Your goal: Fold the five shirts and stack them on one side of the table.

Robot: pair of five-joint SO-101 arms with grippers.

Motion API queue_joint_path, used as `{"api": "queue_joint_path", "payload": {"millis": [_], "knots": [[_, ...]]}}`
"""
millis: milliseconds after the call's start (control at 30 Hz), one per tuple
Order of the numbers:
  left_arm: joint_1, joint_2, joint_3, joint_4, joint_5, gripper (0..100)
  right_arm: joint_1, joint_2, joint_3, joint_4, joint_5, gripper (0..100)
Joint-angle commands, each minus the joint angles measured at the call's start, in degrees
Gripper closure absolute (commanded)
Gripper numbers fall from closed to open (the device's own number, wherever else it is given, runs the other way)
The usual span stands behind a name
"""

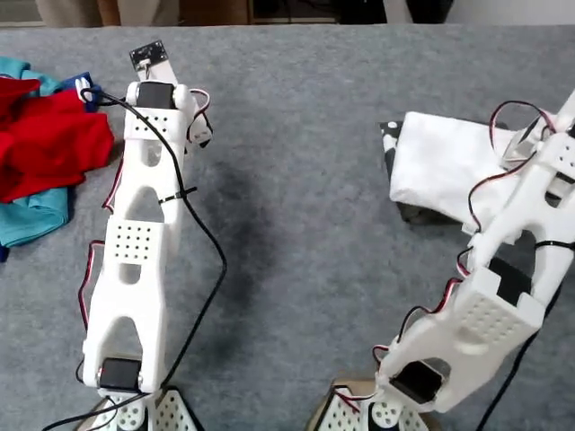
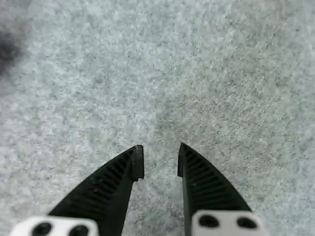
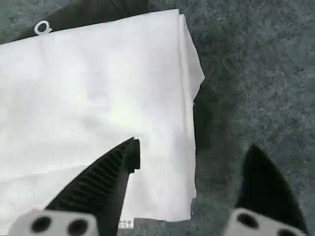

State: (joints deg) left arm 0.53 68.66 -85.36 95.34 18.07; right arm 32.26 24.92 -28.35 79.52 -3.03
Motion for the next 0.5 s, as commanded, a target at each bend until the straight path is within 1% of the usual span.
{"api": "queue_joint_path", "payload": {"millis": [0,67,100,167,233,267,367,467], "knots": [[0.70,-0.84,-2.29,-0.44,-0.26,87,-0.48,-6.46,-7.08,6.86,0.44,57.8],[-0.18,-0.75,-2.90,-0.35,-1.05,87,-1.27,-8.75,-10.33,12.22,0.70,66.1],[-1.14,-1.19,-3.43,0.09,-1.93,87,-1.80,-9.80,-12.09,14.51,0.88,71.8],[-3.25,-4.09,-8.26,4.75,-3.78,87,-2.24,-11.38,-15.34,18.37,0.88,84.7],[-6.68,-7.08,-10.02,5.89,-7.03,87,-2.33,-12.26,-17.10,20.92,1.14,97.0],[-8.97,-8.75,-9.67,5.80,-8.26,87,-2.42,-12.26,-17.27,21.98,1.85,99.8],[-17.23,-16.75,-7.38,5.80,-10.55,83,-2.15,-13.05,-15.16,22.86,1.23,95.4],[-26.46,-24.40,-1.14,5.63,-13.36,77,-2.33,-15.16,-11.12,22.86,-0.79,95.4]]}}
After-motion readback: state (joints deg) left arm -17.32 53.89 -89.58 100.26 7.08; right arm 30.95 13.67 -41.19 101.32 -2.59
